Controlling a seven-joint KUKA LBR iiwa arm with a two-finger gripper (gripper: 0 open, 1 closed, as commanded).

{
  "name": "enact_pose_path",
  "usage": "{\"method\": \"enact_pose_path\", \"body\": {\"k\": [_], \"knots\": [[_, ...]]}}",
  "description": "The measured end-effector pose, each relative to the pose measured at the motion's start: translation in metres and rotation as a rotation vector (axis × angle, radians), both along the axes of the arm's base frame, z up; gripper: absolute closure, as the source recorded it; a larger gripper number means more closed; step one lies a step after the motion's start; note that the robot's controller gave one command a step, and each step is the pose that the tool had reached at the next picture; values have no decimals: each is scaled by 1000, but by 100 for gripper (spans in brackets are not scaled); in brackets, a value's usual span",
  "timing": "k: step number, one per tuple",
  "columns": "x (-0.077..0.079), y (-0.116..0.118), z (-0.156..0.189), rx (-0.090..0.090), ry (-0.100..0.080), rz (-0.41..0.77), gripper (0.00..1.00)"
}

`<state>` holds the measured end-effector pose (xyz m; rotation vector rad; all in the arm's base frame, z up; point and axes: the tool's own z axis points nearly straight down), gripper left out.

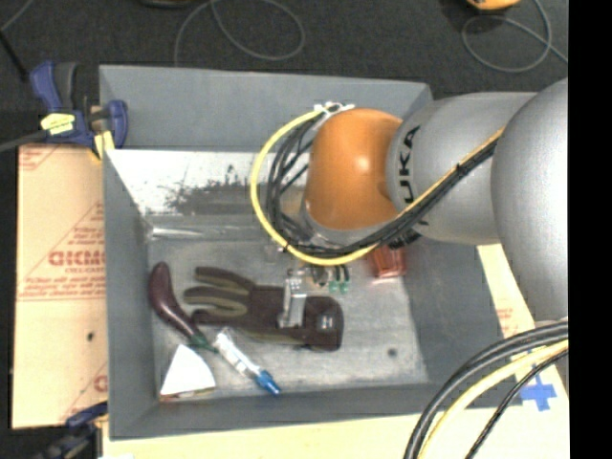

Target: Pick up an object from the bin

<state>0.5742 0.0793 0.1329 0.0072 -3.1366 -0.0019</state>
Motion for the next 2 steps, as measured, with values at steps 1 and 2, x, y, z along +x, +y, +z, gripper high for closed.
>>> {"method": "enact_pose_path", "body": {"k": [1,2], "knots": [[2,0,5,1,-8,-2,0],[-20,-8,-47,2,-8,-2,0]]}}
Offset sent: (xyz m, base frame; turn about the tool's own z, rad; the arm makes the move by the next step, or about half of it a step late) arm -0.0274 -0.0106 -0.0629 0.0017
